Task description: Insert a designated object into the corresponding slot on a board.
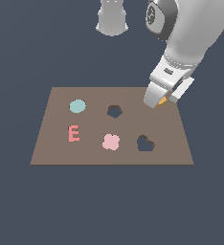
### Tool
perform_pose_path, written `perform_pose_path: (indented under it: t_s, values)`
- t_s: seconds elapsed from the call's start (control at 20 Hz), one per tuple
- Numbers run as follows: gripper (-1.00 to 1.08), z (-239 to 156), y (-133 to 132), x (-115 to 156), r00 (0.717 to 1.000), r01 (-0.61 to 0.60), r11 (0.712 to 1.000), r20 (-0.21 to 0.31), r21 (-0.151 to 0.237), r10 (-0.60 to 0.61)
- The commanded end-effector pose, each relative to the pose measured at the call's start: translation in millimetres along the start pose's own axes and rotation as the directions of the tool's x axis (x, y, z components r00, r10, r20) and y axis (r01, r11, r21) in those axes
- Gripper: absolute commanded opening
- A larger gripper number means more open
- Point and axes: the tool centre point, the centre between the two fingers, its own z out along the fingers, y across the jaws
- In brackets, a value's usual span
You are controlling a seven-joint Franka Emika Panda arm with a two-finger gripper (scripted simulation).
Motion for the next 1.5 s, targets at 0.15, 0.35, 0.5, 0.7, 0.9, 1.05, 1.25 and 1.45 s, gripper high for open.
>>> perform_pose_path:
  t_s: [0.15,0.35,0.5,0.7,0.9,1.05,1.25,1.45]
  values:
    - [1.00,8.2,-0.1,0.0,1.000,0.000,1.000,0.000,0.000,0.000]
    - [1.00,18.4,0.4,-0.3,1.000,-0.002,1.000,0.000,0.000,0.002]
    - [-1.00,19.7,0.3,-0.3,1.000,-0.002,1.000,0.000,0.000,0.002]
    - [-1.00,19.7,0.3,-0.3,1.000,-0.002,1.000,0.000,0.000,0.002]
    - [-1.00,19.7,0.3,-0.3,1.000,-0.002,1.000,0.000,0.000,0.002]
    - [-1.00,19.0,1.2,-0.6,1.000,-0.003,1.000,0.000,-0.002,0.003]
    - [-1.00,18.7,4.0,-3.1,1.000,0.002,1.000,0.000,-0.002,-0.002]
    - [-1.00,18.1,12.8,-10.5,1.000,0.015,1.000,0.000,-0.002,-0.015]
